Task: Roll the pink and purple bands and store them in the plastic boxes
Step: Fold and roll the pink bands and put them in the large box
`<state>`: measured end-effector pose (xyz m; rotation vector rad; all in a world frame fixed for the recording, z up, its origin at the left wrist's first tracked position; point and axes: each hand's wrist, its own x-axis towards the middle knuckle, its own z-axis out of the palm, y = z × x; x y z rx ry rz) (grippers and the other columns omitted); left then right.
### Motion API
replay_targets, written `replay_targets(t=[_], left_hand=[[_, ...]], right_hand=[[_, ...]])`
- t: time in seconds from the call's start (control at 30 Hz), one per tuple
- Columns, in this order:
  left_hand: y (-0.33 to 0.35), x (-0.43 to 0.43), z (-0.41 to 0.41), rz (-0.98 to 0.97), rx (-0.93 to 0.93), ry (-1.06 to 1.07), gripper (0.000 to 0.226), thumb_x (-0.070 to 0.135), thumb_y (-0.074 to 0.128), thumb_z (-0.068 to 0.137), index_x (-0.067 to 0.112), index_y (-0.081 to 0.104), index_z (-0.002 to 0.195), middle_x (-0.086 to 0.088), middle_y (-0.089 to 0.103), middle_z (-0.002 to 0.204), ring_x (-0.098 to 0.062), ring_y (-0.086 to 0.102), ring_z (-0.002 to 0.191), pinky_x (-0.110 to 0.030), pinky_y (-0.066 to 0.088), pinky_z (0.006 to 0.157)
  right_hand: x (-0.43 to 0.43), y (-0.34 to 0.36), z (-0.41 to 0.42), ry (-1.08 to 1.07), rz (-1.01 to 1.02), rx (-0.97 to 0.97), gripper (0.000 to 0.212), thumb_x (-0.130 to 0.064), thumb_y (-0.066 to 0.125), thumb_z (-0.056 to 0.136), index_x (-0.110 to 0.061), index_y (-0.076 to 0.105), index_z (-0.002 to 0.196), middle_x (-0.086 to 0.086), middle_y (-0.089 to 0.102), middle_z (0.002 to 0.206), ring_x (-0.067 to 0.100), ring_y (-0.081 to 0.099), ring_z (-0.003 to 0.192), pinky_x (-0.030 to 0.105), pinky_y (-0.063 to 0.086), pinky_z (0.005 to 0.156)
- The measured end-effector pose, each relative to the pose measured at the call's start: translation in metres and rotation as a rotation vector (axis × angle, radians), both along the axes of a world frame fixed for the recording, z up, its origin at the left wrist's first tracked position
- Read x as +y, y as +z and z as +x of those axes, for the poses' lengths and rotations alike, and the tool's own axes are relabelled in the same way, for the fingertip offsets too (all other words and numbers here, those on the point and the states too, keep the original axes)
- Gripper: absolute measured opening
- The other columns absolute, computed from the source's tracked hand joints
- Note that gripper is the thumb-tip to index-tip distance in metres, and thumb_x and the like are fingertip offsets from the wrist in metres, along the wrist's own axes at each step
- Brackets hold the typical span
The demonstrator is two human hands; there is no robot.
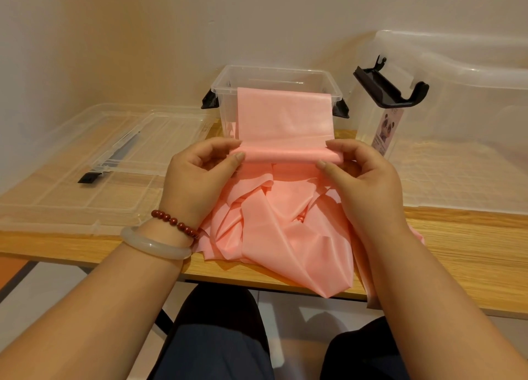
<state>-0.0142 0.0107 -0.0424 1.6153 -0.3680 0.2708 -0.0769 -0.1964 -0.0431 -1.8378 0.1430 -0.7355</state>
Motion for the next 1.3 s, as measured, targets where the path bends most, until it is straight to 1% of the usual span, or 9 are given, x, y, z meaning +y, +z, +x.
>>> replay_targets(t=[0.13,0.3,0.43,0.53,0.63,0.77,1.0,1.13,1.3], left_hand=[[-0.001,0.0005,0.0017,0.084,-0.002,-0.003,0.032,0.005,0.069,0.085,0.026,0.068,0.108,0.006,0.07,0.095,-0.003,0.065,0.085,-0.017,0.054,0.079],[0.0005,0.0003,0.0006,0.08,-0.015,0.011,0.022,0.013,0.067,0.088,0.035,0.069,0.092,0.01,0.069,0.093,-0.01,0.067,0.084,-0.018,0.055,0.074],[0.0011,-0.001,-0.0001,0.061,-0.037,0.008,0.023,0.011,0.066,0.089,0.034,0.069,0.088,0.01,0.068,0.097,-0.007,0.066,0.084,-0.016,0.054,0.072],[0.0006,-0.0012,-0.0004,0.056,-0.01,0.009,0.022,0.012,0.063,0.09,0.032,0.069,0.098,0.009,0.07,0.09,-0.002,0.067,0.075,-0.013,0.053,0.067],[-0.0004,-0.0007,0.0009,0.078,-0.003,0.0,0.03,0.013,0.065,0.09,0.028,0.064,0.115,0.007,0.07,0.106,-0.002,0.066,0.094,-0.017,0.054,0.081],[-0.0006,-0.001,0.0011,0.084,0.0,-0.025,0.038,0.012,0.068,0.087,0.026,0.061,0.121,0.003,0.068,0.116,-0.005,0.063,0.107,-0.018,0.051,0.091],[-0.001,-0.0012,0.0017,0.04,-0.001,-0.015,0.04,0.009,0.065,0.089,0.039,0.059,0.115,0.009,0.069,0.1,-0.005,0.068,0.087,-0.017,0.055,0.076],[-0.0009,-0.0016,0.0005,0.022,-0.003,-0.019,0.027,0.007,0.063,0.09,0.028,0.067,0.107,0.002,0.069,0.091,-0.005,0.067,0.077,-0.016,0.055,0.071],[-0.0006,-0.0014,0.0004,0.022,0.024,0.023,0.013,0.014,0.066,0.089,0.023,0.071,0.095,0.005,0.071,0.081,-0.004,0.068,0.074,-0.015,0.054,0.07]], right_hand=[[-0.0009,-0.0004,0.0011,-0.069,-0.014,-0.004,0.014,-0.023,0.072,0.087,-0.036,0.072,0.093,-0.013,0.07,0.092,0.004,0.065,0.082,0.034,0.056,0.083],[-0.0015,-0.0001,0.0026,-0.097,-0.085,-0.013,0.01,-0.028,0.069,0.089,-0.037,0.069,0.085,-0.011,0.065,0.098,0.013,0.064,0.09,0.041,0.055,0.084],[-0.0006,-0.0008,0.0019,-0.09,-0.037,-0.003,0.011,-0.026,0.065,0.093,-0.036,0.065,0.096,-0.014,0.068,0.096,0.003,0.066,0.081,0.034,0.059,0.077],[-0.0003,-0.0003,0.0009,-0.068,-0.02,-0.015,0.017,-0.023,0.064,0.093,-0.037,0.066,0.103,-0.012,0.069,0.099,0.004,0.067,0.083,0.032,0.059,0.078],[-0.0006,-0.0004,0.0011,-0.054,-0.001,-0.003,0.02,-0.024,0.07,0.09,-0.035,0.069,0.106,-0.011,0.069,0.1,0.008,0.067,0.091,0.035,0.058,0.083],[0.0001,0.0006,-0.0001,-0.032,0.005,0.007,0.022,-0.023,0.073,0.087,-0.031,0.07,0.107,-0.016,0.068,0.1,-0.001,0.064,0.089,0.024,0.056,0.081],[0.0005,-0.0006,0.0007,-0.042,0.007,-0.008,0.025,-0.021,0.071,0.088,-0.032,0.068,0.111,-0.01,0.069,0.105,0.006,0.067,0.094,0.036,0.058,0.084],[0.001,0.0008,-0.0001,-0.073,0.054,-0.039,0.02,-0.015,0.063,0.094,-0.023,0.064,0.112,-0.004,0.07,0.098,0.003,0.069,0.081,0.024,0.059,0.074],[0.0004,0.0008,-0.0008,-0.095,0.012,-0.023,0.018,-0.022,0.063,0.094,-0.036,0.064,0.106,-0.009,0.069,0.091,0.002,0.067,0.077,0.023,0.057,0.071]])
